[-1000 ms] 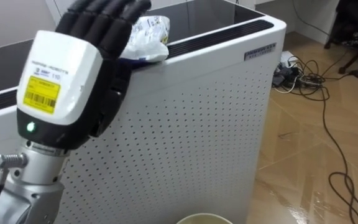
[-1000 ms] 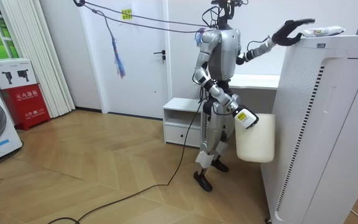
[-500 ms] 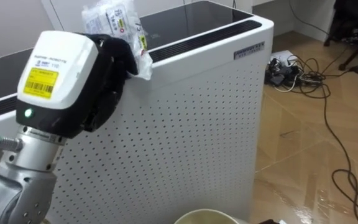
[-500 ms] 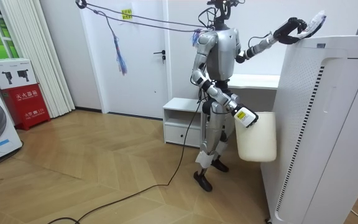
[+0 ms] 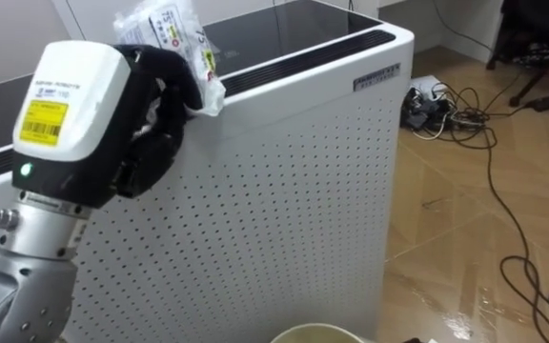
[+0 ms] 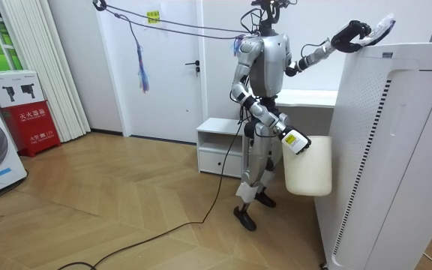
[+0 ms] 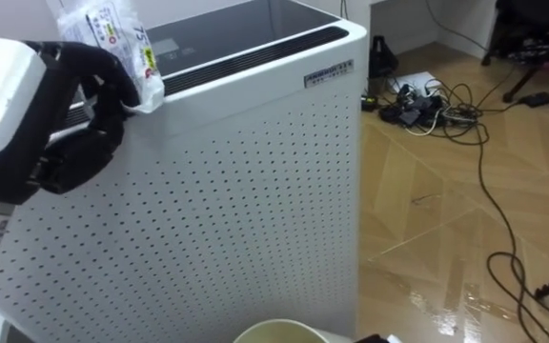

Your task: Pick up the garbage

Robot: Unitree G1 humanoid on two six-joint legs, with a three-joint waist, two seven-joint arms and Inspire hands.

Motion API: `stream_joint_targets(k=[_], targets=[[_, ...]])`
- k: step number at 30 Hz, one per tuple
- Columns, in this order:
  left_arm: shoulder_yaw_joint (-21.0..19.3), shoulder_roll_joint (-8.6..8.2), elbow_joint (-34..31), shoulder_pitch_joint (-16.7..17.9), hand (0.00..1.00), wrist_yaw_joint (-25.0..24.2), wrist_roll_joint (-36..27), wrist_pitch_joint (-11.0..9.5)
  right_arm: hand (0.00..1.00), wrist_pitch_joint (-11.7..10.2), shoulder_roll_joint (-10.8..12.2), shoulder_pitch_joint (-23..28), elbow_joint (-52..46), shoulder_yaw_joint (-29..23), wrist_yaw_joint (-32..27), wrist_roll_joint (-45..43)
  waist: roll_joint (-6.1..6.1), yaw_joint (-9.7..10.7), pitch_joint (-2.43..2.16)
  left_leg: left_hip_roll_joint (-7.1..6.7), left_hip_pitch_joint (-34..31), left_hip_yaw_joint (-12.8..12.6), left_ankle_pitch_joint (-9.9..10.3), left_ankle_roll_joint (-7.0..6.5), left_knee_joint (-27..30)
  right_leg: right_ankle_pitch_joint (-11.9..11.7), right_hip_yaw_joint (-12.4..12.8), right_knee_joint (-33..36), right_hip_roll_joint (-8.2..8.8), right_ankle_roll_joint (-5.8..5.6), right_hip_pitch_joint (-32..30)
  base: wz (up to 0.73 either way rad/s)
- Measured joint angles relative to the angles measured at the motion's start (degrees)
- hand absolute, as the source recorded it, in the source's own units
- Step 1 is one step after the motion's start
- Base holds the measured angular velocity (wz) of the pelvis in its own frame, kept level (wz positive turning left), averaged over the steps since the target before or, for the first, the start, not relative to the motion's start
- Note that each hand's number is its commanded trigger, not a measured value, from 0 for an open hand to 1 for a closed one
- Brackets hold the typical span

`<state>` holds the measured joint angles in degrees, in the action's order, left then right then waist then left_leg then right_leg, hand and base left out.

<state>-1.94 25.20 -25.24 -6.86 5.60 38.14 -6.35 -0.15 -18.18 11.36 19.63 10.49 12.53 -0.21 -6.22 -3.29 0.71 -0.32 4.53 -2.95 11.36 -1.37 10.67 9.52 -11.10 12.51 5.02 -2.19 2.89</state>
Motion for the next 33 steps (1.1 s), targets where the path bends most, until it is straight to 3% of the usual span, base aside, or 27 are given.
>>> stream_joint_targets(k=[5, 7, 12, 20, 25, 33], targets=[[0.80, -0.08, -2.68, -0.21, 1.00, -1.86, -11.63, -2.21, 1.00, -0.46, 0.47, -0.01, 0.00, 1.33, 0.21, 0.02, 1.44, 0.15, -0.43, 0.01, -0.86, 0.10, 0.00, 0.00, 0.14, -0.01, -0.10, -0.51, -0.09, -0.01, -0.54, 0.00], [2.55, -0.09, -3.79, -0.21, 1.00, -2.55, -14.41, -2.75, 1.00, -0.54, 0.42, 0.00, 0.00, 1.88, 0.20, 0.02, 1.75, 0.13, -0.40, 0.13, -0.93, 0.15, 0.00, 0.00, 0.11, -0.05, -0.05, -0.58, -0.05, -0.08, -0.55, 0.00], [6.73, -0.47, -5.18, -0.53, 1.00, -7.63, -22.88, -4.78, 1.00, -0.93, 0.79, 0.00, 0.00, 3.21, 0.17, 0.03, 1.74, 0.77, -0.37, 0.33, -0.94, 0.02, 0.01, 0.00, 0.11, -0.15, -0.25, -0.75, -0.04, -0.18, -0.32, 0.01], [7.90, -1.40, -7.63, -2.75, 1.00, -14.34, -33.34, -5.39, 1.00, -1.30, 0.79, -0.17, -0.49, 4.01, 0.14, 0.03, 1.28, 1.28, -0.41, 0.45, -1.72, -0.38, 0.01, 0.00, 0.06, -0.17, -0.42, 0.17, -0.03, -0.09, -1.83, -0.02], [7.89, -1.86, -8.55, -2.75, 1.00, -15.98, -35.45, -6.87, 1.00, -1.47, 0.72, -0.18, -0.49, 4.00, -0.55, 0.03, 1.28, 1.29, -0.40, 0.49, -1.48, -0.92, 0.01, 0.00, 0.07, -0.18, -0.09, 0.20, -0.06, -0.08, -1.83, -0.04], [7.88, -1.87, -8.52, -2.83, 1.00, -16.68, -36.39, -7.02, 1.00, -1.60, 1.08, -0.30, -0.49, 4.04, -1.80, 0.07, 1.62, 1.10, -0.14, 0.46, -1.69, -1.14, 0.01, 0.00, 0.01, -0.09, 0.00, 0.44, -0.07, 0.03, -2.20, 0.00]])
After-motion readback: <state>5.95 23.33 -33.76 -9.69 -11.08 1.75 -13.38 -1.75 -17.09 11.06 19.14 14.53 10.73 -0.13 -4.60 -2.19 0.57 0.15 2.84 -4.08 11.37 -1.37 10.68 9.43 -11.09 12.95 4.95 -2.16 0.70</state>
